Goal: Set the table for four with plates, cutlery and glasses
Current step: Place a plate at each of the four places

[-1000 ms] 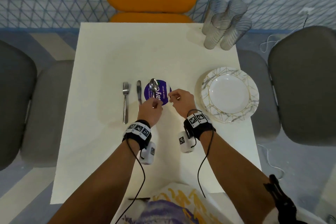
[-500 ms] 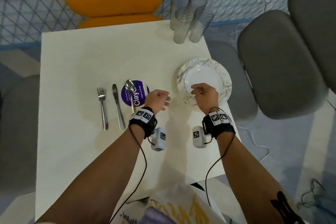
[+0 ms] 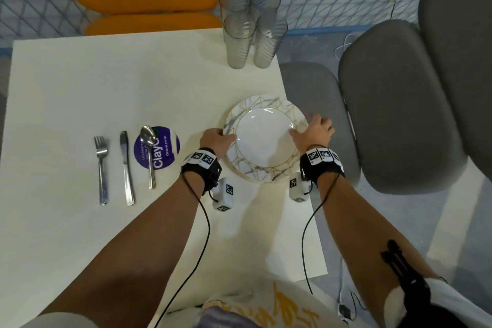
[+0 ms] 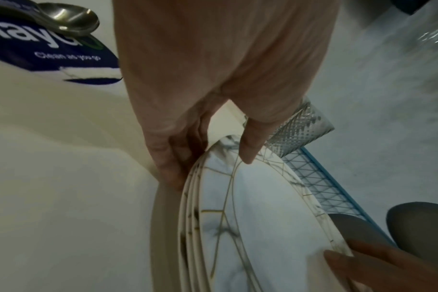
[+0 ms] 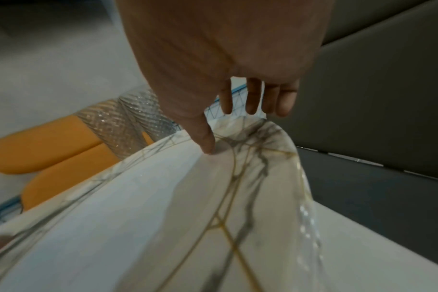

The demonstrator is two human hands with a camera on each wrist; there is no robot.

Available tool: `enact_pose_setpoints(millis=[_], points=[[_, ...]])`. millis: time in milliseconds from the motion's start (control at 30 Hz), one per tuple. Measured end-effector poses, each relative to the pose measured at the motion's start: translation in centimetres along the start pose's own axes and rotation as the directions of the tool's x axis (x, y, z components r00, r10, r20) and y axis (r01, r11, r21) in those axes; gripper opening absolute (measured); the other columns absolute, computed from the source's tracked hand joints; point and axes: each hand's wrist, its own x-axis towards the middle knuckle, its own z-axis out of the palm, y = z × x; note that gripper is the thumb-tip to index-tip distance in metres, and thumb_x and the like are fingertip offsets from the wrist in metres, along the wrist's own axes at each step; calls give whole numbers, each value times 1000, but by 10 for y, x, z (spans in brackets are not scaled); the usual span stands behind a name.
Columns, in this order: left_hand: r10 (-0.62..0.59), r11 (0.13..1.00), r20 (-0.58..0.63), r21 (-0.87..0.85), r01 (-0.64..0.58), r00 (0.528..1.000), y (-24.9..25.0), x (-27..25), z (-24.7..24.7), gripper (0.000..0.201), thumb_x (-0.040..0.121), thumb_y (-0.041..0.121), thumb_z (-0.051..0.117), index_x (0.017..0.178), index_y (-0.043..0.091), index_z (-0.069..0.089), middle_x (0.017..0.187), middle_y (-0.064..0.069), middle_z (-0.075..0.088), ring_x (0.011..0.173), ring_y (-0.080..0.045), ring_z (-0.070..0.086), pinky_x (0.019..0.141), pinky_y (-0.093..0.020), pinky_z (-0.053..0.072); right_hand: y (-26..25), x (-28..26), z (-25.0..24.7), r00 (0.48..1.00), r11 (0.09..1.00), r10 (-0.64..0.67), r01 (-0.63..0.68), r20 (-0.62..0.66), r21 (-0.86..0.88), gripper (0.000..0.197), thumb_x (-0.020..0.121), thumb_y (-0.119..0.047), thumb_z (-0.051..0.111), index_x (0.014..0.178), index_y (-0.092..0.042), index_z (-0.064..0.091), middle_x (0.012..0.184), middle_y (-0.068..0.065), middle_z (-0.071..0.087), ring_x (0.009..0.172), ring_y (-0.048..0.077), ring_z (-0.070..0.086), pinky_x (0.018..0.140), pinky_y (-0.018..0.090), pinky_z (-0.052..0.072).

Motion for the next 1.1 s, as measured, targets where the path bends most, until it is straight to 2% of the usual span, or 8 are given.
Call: enact_pose_setpoints(millis=[100,200,333,467,567,700,900,1100], points=[[-43,998,-8,-43,43,999,-8,3,2,15,86,23,75,77,12,70,78,-11,69,78,-30,64,76,-41,58,-1,10,0,990,998,-38,31,134,50,69,87,-45,71,139,-6,48,142,20,47,132,40,41,109,47,38],[-115,973,17,-201,116,993,-16,3,-1,14,87,15,75,94,3,74,96,-18,73,88,-32,67,77,-38,53,0,9,2,983,992,-47,25,179,122,65,85,-45,73,133,-6,54,135,18,56,129,38,48,106,44,44],[-118,795,134,-582,174,984,-22,-25,-23,11,91,10,75,100,5,72,109,-19,75,89,-31,72,79,-39,58,-5,-9,2,967,972,-67,7,247,236,56,91,-39,70,134,-6,53,135,15,59,129,37,51,104,41,44],[61,609,252,-776,164,966,-34,-61,-53,40,104,36,57,138,15,63,135,-14,68,123,-34,66,104,-51,50,-22,-45,5,953,947,-108,12,284,320,69,97,-40,61,150,-5,36,146,16,50,136,36,45,107,40,41],[137,519,265,-840,159,954,-44,-81,-76,50,109,50,34,126,26,75,139,-9,67,127,-31,64,105,-50,51,-40,-72,16,948,922,-130,8,290,387,66,96,-43,61,146,-4,39,137,16,55,127,37,53,103,43,48],[110,517,228,-845,141,967,-74,-94,-114,56,105,57,44,145,20,59,149,-12,58,140,-36,53,112,-54,43,-62,-107,27,953,896,-203,87,226,436,51,95,-41,61,129,-5,53,124,14,63,117,36,58,98,46,50],[91,462,163,-881,103,982,-107,-111,-159,55,106,52,47,145,15,60,148,-17,58,134,-39,57,113,-62,40,-94,-154,30,956,839,-237,111,174,532,62,100,-39,57,148,-5,36,137,17,56,127,34,54,106,42,46],[-56,507,29,-860,53,998,-131,-125,-198,59,96,58,63,136,15,66,131,-15,70,123,-37,66,109,-62,45,-105,-179,31,977,784,-200,113,75,611,36,105,-33,43,119,-2,52,111,13,62,101,31,57,81,32,41]])
